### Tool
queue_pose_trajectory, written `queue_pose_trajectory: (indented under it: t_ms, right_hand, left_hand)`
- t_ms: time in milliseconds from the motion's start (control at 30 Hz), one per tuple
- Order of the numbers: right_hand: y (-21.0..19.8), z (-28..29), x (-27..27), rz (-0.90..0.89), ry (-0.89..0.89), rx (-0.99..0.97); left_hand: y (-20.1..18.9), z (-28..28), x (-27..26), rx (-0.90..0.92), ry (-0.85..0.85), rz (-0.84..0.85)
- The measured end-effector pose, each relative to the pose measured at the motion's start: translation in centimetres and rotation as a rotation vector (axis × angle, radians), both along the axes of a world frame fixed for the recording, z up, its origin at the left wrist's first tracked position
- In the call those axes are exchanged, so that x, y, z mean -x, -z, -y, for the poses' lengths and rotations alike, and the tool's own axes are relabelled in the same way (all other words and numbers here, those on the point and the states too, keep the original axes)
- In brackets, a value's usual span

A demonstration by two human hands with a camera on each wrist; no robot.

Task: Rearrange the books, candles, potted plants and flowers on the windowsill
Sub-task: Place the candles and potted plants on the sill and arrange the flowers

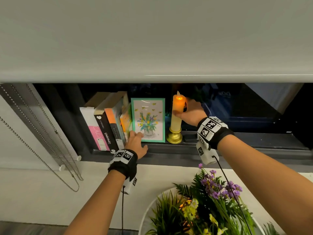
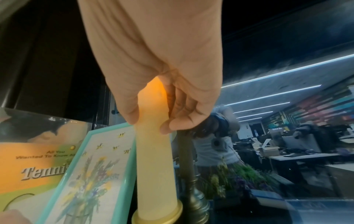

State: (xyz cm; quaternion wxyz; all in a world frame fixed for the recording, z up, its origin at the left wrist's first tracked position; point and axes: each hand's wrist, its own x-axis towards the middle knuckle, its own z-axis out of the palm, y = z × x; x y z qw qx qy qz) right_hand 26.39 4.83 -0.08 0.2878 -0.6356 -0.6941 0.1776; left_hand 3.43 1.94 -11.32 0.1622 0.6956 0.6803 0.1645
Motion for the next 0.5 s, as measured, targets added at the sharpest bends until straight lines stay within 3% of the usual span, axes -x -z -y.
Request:
queue_pose_trajectory:
  t_ms: [500]
  right_hand:
    - [2.1, -0.5, 0.5, -0.012, 0.039, 0.016]
  left_hand:
    - [-0.9, 0.7, -1.1, -0.032, 0.103, 0.052]
